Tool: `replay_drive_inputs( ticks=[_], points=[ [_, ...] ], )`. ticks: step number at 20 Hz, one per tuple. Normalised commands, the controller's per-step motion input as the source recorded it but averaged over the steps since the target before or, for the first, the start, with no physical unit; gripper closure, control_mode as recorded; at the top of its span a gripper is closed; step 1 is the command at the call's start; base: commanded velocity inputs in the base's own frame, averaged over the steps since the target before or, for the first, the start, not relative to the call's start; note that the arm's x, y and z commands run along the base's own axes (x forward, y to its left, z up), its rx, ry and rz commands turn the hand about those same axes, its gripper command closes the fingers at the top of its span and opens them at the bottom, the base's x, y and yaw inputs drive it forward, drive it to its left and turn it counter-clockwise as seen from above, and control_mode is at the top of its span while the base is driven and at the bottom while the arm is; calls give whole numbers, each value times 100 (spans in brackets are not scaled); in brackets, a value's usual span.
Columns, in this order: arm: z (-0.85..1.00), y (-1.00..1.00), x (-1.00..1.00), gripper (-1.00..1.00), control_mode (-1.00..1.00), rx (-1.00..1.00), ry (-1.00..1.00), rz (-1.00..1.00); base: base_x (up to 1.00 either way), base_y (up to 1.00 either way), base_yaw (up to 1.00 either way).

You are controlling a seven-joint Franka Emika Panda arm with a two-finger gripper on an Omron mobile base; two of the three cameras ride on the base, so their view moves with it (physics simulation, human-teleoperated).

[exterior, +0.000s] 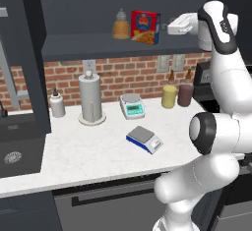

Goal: Pick the boxed food and place it on the digital scale for weighing, and close the cabinet.

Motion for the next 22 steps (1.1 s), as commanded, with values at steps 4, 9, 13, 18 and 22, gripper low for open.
replay_drive_inputs(
  ticks=[4, 9, 13, 18, 22],
  points=[
    [0, 0, 0, -100, -100, 0, 0, 0, 0, 0, 0],
    [0, 0, 7, -100, -100, 0, 0, 0, 0, 0, 0],
    [0, 0, 6, -100, -100, 0, 0, 0, 0, 0, 0],
    [0, 0, 14, -100, -100, 0, 0, 0, 0, 0, 0],
    [0, -1, 20, -100, -100, 0, 0, 0, 0, 0, 0]
  ],
)
